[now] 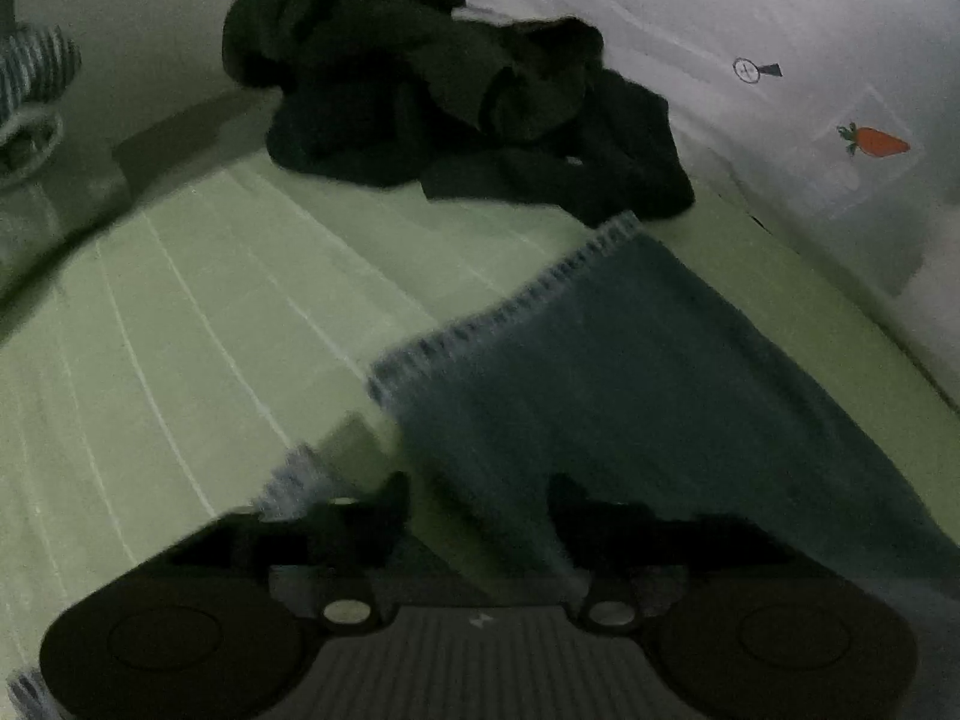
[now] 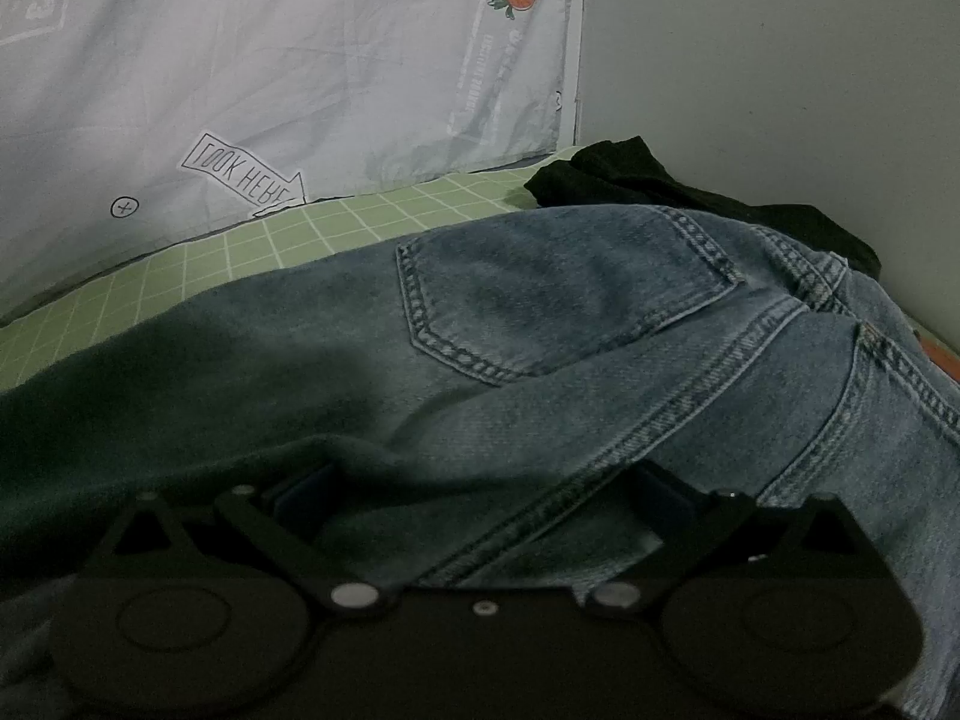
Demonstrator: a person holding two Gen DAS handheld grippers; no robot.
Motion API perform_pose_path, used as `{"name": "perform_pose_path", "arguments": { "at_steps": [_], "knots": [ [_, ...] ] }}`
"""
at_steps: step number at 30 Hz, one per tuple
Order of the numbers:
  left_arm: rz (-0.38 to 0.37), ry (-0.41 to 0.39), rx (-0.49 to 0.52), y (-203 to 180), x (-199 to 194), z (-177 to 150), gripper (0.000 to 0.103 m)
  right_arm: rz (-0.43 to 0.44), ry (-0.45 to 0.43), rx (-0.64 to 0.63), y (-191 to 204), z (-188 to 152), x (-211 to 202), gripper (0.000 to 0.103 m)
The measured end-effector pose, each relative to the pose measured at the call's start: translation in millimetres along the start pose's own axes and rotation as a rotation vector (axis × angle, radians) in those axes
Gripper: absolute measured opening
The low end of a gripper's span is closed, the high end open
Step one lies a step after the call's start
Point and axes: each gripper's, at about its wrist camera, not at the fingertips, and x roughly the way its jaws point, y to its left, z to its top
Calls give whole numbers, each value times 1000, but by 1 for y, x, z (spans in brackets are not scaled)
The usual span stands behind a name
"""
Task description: Fold clothes
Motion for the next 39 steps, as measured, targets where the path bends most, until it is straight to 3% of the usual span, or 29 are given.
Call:
{"name": "perform_pose_path", "arguments": {
  "at_steps": [3,5,10,12,14,15,17,19,22,25,28,32,34,39],
  "knots": [
    [67,-5,0,-2,19,14,72,0,0,-1,0,0,0,103],
    [100,13,1,-4,33,18,73,0,0,0,0,0,0,103],
    [99,11,9,-4,45,22,81,1,0,-1,0,0,0,103],
    [93,-14,10,-5,44,21,75,1,0,-1,0,0,0,103],
    [85,-50,18,-6,41,19,36,-2,1,-6,0,1,0,103],
    [93,-63,27,-9,39,18,24,-4,1,-9,1,1,0,103],
    [98,-70,21,-10,37,19,16,-16,-1,-29,4,2,0,103],
    [127,-77,-17,-3,37,22,15,-37,13,-72,13,3,-3,103],
    [171,-83,-75,17,40,24,15,70,87,-197,32,9,-15,97],
    [215,-90,-66,32,42,26,15,190,16,-346,48,7,-46,96],
    [213,-77,-85,41,41,28,17,258,-66,-350,47,17,-69,96],
    [235,-54,-58,36,39,31,21,250,-72,-217,24,49,-50,95],
    [244,-46,-50,34,39,30,22,197,-43,-162,7,70,-21,87],
    [276,-43,-12,28,40,28,24,92,64,-51,-32,114,54,88]
  ]
}}
